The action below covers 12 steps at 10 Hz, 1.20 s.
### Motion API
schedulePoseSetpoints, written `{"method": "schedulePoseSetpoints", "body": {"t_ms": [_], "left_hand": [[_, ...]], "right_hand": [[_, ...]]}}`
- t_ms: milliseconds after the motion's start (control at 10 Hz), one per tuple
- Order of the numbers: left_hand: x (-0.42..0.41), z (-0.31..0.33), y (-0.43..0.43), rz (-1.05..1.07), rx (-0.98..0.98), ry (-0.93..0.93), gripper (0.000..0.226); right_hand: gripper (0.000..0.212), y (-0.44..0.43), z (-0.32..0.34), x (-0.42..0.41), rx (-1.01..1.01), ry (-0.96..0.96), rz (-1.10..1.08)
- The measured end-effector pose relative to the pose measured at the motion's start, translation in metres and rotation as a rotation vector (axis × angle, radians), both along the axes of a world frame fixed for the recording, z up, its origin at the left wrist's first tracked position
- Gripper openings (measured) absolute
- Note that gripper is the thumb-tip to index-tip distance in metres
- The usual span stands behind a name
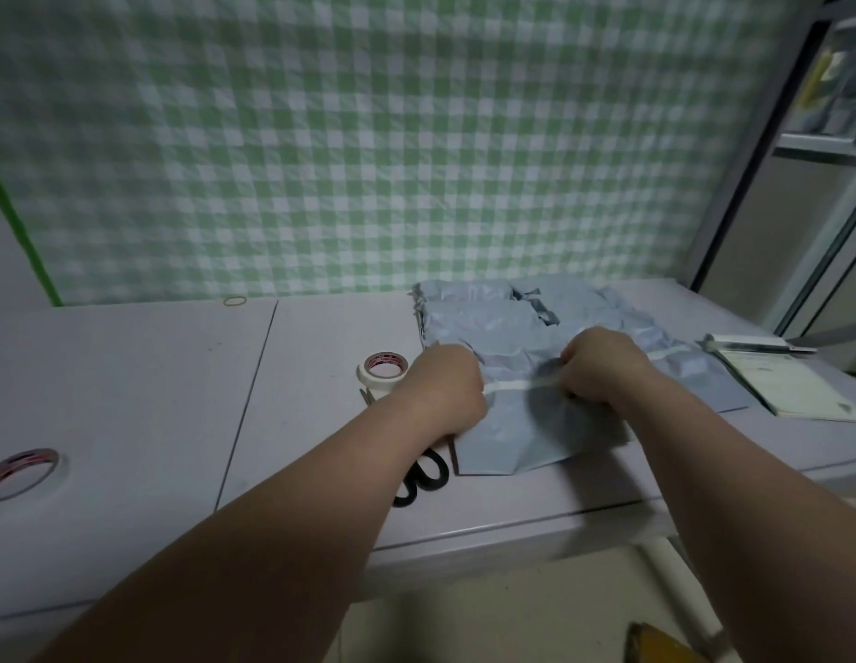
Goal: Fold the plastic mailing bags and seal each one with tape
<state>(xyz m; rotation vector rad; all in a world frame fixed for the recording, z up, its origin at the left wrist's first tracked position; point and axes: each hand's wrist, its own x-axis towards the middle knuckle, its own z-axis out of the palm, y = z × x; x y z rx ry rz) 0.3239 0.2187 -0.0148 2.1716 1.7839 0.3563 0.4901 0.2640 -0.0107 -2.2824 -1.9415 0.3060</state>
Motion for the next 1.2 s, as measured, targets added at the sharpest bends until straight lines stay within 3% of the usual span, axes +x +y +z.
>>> {"method": "schedulePoseSetpoints", "body": {"t_ms": [100,200,300,500,600,700,800,900,1100,1200], "left_hand": [[0.004,-0.001,-0.001,-0.012,0.032,-0.040,0.026],[0.006,-0.001,-0.003,-0.027,0.039,-0.076,0.029],[0.005,-0.003,-0.002,0.017,0.107,0.003,0.026],[0.001,-0.012,0.000,0.012,0.054,0.201,0.008],[-0.008,-0.013,-0.002,-0.009,0.035,0.135,0.016],[-0.028,-0.005,-0.017,0.056,0.086,-0.023,0.032],[-0.061,0.001,-0.036,0.191,0.195,-0.107,0.036],[-0.101,0.000,-0.057,0.356,0.257,-0.031,0.038],[-0.179,-0.011,-0.103,0.585,0.093,0.299,0.045],[-0.208,-0.013,-0.120,0.735,-0.004,0.305,0.050]], "right_hand": [[0.024,-0.002,-0.007,-0.007,0.177,-0.051,-0.017],[0.041,-0.003,-0.021,-0.026,0.304,-0.020,0.118],[0.061,-0.005,-0.040,-0.043,0.165,0.033,0.171],[0.072,-0.004,-0.065,-0.044,0.106,-0.050,0.176],[0.074,-0.002,-0.065,-0.044,0.113,-0.056,0.180],[0.068,-0.006,-0.061,-0.043,0.165,-0.032,0.156],[0.039,-0.027,-0.047,-0.059,0.479,0.038,0.183],[0.027,-0.061,-0.030,-0.097,0.589,0.164,0.251],[0.030,-0.102,-0.036,-0.163,0.405,0.012,0.374],[0.028,-0.112,-0.043,-0.179,0.339,-0.048,0.322]]}}
